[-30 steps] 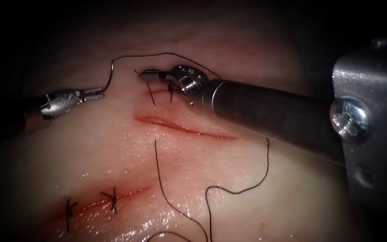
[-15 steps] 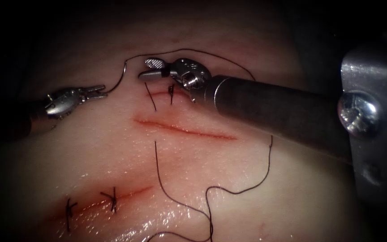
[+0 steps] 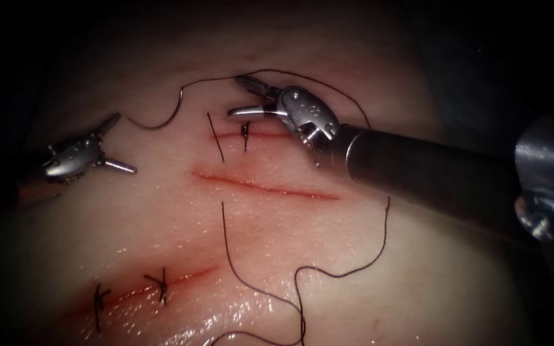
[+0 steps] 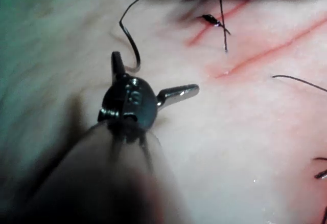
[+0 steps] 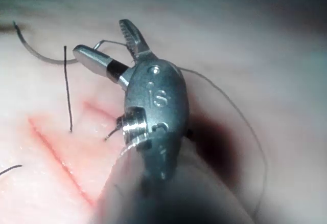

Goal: Wound Closure

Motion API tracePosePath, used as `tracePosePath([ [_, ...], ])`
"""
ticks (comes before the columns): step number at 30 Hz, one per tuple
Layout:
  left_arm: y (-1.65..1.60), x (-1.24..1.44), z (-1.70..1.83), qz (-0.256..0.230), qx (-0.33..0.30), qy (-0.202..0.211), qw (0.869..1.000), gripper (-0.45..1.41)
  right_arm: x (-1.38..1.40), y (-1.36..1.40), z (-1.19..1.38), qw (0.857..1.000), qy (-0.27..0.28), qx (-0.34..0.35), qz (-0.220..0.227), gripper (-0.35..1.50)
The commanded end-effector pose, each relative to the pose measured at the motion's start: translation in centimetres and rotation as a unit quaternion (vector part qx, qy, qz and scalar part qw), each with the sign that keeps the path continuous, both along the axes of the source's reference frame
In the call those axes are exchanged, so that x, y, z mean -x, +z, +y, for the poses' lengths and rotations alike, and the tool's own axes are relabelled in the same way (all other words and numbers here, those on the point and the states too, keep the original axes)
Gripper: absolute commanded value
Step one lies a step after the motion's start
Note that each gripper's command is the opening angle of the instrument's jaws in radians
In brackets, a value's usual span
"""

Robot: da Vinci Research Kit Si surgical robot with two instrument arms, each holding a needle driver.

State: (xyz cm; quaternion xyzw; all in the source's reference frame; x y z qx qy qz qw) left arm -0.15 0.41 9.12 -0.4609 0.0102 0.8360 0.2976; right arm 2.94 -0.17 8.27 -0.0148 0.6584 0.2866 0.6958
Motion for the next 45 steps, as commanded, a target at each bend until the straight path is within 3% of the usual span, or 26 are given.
tracePosePath([
  [1, 0.01, 0.09, -0.01, 0.002, 0.016, 0.016, 1.0, 0.59, 0.06, 0.03, 0.16, 1.0, -0.011, 0.004, -0.011, 1.09],
  [2, -0.04, 0.15, -0.06, 0.002, 0.032, 0.035, 0.999, 0.42, 0.09, 0.0, 0.19, 1.0, -0.023, -0.002, -0.017, 1.16],
  [8, -0.16, 0.62, -0.43, -0.035, 0.087, 0.143, 0.985, 0.05, 0.24, -0.1, 0.13, 0.996, -0.076, -0.018, -0.04, 1.25],
  [12, -0.19, 1.0, -0.72, -0.028, 0.137, 0.224, 0.965, -0.05, 0.4, -0.14, 0.01, 0.995, -0.092, -0.013, -0.04, 1.21],
  [18, -0.2, 1.53, -1.06, -0.005, 0.176, 0.329, 0.928, -0.01, 0.61, -0.11, -0.04, 0.994, -0.1, -0.011, -0.04, 1.19],
  [27, -0.36, 1.85, -1.24, -0.029, 0.2, 0.355, 0.913, 0.04, 0.64, 0.06, -0.12, 0.994, -0.102, -0.002, -0.043, 1.18],
  [36, -0.7, 2.01, -1.57, -0.062, 0.25, 0.404, 0.878, 0.04, 0.69, 0.17, -0.17, 0.994, -0.104, 0.007, -0.045, 1.18],
  [37, -0.75, 2.04, -1.63, -0.069, 0.216, 0.398, 0.889, 0.04, 0.69, 0.18, -0.18, 0.994, -0.104, 0.005, -0.044, 1.18],
  [40, -0.84, 2.08, -1.76, -0.031, 0.143, 0.356, 0.923, 0.19, 0.69, 0.19, -0.2, 0.994, -0.104, 0.001, -0.042, 1.18],
  [45, -0.93, 2.12, -1.91, -0.046, 0.046, 0.312, 0.948, 0.21, 0.68, 0.2, -0.22, 0.994, -0.104, -0.001, -0.042, 1.18],
])
